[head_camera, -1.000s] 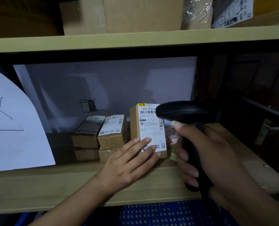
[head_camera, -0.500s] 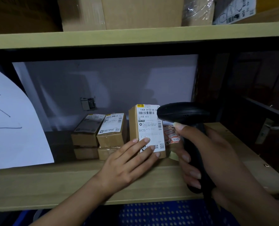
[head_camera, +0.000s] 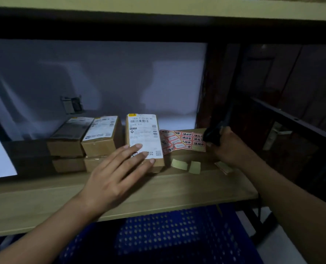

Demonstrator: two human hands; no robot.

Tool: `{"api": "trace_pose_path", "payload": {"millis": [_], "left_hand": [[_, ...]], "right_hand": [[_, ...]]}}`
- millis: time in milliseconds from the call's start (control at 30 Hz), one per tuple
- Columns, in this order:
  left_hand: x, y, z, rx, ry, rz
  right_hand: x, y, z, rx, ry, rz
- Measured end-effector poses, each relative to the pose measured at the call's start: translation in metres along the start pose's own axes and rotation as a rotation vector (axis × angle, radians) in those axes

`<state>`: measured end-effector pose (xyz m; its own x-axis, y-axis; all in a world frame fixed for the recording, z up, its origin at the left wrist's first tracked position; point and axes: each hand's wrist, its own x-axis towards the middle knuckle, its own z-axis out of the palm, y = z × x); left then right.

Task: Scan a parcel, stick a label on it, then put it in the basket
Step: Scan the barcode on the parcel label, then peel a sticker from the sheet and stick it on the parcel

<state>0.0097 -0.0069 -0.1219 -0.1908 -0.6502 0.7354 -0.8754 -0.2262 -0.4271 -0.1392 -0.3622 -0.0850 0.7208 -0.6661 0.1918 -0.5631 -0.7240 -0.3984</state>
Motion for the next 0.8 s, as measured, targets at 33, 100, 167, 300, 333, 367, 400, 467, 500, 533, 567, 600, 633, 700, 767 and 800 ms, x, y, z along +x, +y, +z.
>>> {"api": "trace_pose_path", "payload": {"millis": [33,100,167,300,333,367,400,467,500,533,567,600,633,700,767,800], "left_hand": [[0.001,0.002,0.0,-0.006,-0.002,-0.002],[0.002,0.006,-0.001,-0.011,0.005,0.008],[0.003,0.009,-0.003,-0.014,0.008,0.015],[0.002,0.011,-0.005,-0.025,-0.023,0.0],[0.001,0.01,-0.005,-0.03,-0.031,-0.009],[0.0,0.01,-0.005,-0.031,-0.032,-0.017],[-0.001,0.01,-0.005,-0.032,-0.029,-0.021],[-0.002,0.011,-0.006,-0.027,-0.023,-0.031],[-0.002,0.012,-0.006,-0.026,-0.025,-0.032],[-0.002,0.013,-0.006,-0.026,-0.026,-0.032],[-0.003,0.014,-0.006,-0.025,-0.029,-0.031],[-0.003,0.015,-0.007,-0.026,-0.033,-0.03],[-0.003,0.015,-0.008,-0.025,-0.036,-0.028],[-0.005,0.014,-0.01,-0.02,-0.046,-0.017],[-0.006,0.013,-0.011,-0.014,-0.061,-0.007],[-0.007,0.012,-0.012,-0.011,-0.067,-0.004]], "right_hand": [[-0.001,0.0,0.003,-0.098,-0.001,-0.023],[-0.011,-0.008,0.002,-0.201,-0.022,-0.009],[-0.013,-0.011,0.008,-0.251,-0.034,0.016],[-0.01,-0.011,0.015,-0.308,0.056,0.044],[-0.011,-0.014,0.014,-0.32,0.118,0.037],[-0.011,-0.019,0.014,-0.309,0.192,0.0],[-0.01,-0.026,0.015,-0.276,0.254,-0.06],[-0.006,-0.043,0.021,-0.158,0.286,-0.195],[-0.002,-0.053,0.025,-0.053,0.232,-0.233],[0.002,-0.063,0.029,0.077,0.149,-0.24],[0.006,-0.073,0.035,0.2,0.061,-0.22],[0.01,-0.079,0.043,0.283,0.0,-0.195],[0.014,-0.084,0.051,0.315,-0.033,-0.179],[0.021,-0.09,0.066,0.289,-0.051,-0.163],[0.024,-0.094,0.074,0.258,-0.065,-0.137],[0.026,-0.096,0.077,0.244,-0.073,-0.118]]}}
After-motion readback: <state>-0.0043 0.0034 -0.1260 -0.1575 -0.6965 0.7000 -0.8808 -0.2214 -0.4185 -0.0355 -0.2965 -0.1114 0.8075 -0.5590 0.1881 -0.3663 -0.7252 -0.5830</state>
